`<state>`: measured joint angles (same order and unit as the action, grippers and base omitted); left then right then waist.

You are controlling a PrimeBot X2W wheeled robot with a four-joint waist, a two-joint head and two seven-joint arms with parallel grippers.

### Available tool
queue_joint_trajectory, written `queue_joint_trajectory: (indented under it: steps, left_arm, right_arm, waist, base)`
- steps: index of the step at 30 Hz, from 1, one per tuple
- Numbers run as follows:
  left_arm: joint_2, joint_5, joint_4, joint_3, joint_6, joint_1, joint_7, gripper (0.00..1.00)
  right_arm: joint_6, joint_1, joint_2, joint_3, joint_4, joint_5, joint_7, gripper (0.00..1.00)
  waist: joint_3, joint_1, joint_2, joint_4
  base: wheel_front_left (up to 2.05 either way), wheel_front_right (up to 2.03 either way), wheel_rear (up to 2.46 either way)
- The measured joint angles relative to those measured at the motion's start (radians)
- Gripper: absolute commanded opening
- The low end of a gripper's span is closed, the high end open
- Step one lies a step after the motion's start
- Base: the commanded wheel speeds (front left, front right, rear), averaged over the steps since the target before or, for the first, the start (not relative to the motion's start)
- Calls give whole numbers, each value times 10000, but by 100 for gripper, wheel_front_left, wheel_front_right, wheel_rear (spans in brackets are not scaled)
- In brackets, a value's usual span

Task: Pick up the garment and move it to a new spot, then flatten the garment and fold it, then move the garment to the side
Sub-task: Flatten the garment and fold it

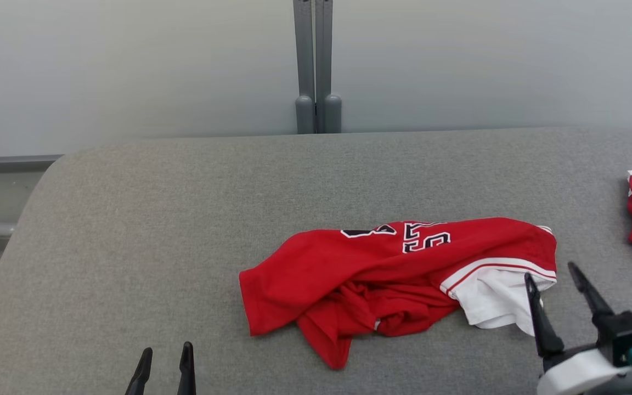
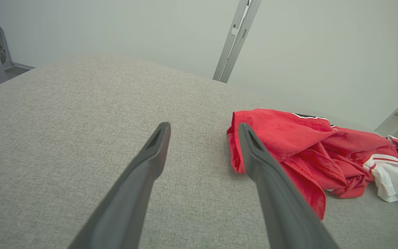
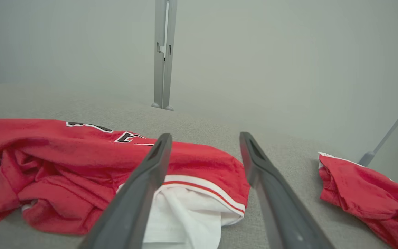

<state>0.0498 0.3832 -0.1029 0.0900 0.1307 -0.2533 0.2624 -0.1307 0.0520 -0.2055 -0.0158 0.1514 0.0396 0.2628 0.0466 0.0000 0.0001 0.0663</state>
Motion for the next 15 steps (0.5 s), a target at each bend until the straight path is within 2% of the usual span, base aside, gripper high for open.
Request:
queue_joint_trajectory:
  steps: [3,7,15]
  left_arm:
    - [2,-161,-56,-198,0,-50,2,100]
    - [0,-251,-247,-387,0,-204,0,100]
    - [0,-337,-245,-560,0,-241,0,100]
  right_arm:
    - [0,1109,420,90,-516,-29,-2,100]
    - [0,1734,754,-13,-706,-274,-2,100]
    - [0,1938,1103,-324,-734,-560,-2,100]
  waist:
    - [160,0,0,-110]
    - [258,0,0,-277]
    - [242,0,0,-413]
  base:
    - [0,0,0]
    - [0,0,0]
    - [0,0,0]
